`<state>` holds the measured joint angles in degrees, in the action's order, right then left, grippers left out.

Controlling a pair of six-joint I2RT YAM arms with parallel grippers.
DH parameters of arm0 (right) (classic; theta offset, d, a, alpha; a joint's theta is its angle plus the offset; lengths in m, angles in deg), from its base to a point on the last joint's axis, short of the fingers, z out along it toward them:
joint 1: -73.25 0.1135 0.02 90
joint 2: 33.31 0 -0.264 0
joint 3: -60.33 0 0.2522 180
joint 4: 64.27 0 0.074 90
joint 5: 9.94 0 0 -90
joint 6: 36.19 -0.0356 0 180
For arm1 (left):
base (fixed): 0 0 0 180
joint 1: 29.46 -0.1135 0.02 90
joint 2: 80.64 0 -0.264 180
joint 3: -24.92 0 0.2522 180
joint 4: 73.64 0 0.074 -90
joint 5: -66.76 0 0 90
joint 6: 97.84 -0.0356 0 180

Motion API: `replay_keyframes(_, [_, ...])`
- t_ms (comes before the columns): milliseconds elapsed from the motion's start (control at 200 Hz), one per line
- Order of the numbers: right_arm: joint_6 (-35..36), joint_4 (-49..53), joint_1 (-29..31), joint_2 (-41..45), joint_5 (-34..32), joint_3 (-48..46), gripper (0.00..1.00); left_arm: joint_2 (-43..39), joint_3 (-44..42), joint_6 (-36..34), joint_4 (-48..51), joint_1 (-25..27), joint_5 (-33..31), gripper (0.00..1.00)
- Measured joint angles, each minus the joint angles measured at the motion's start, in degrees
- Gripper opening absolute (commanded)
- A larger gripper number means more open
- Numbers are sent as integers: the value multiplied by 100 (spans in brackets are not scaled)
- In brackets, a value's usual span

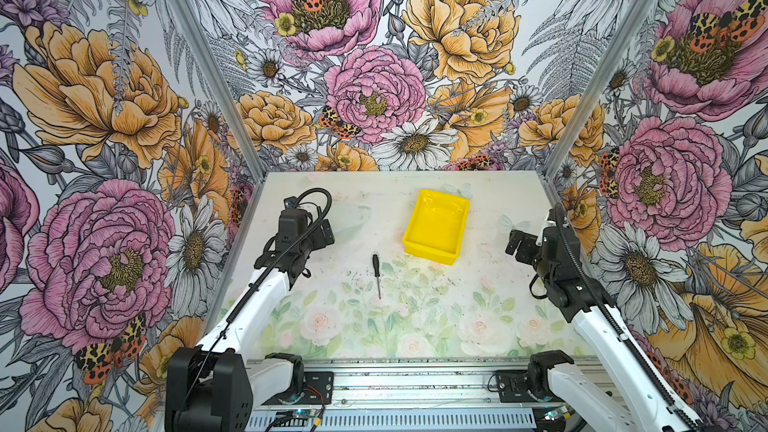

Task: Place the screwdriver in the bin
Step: 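Move the left gripper over the black-handled screwdriver while the right arm lifts slightly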

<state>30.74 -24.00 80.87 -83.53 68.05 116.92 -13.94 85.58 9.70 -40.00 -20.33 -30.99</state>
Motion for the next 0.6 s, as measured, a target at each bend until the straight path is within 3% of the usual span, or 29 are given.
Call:
replay_keyframes(215, [-188,597,76,-457,758,249,100,195,643,643,837,708,9,99])
replay_keyframes(601, [-354,916,188,-476,1580,251,99,1611,940,1641,1609,1993,13,99])
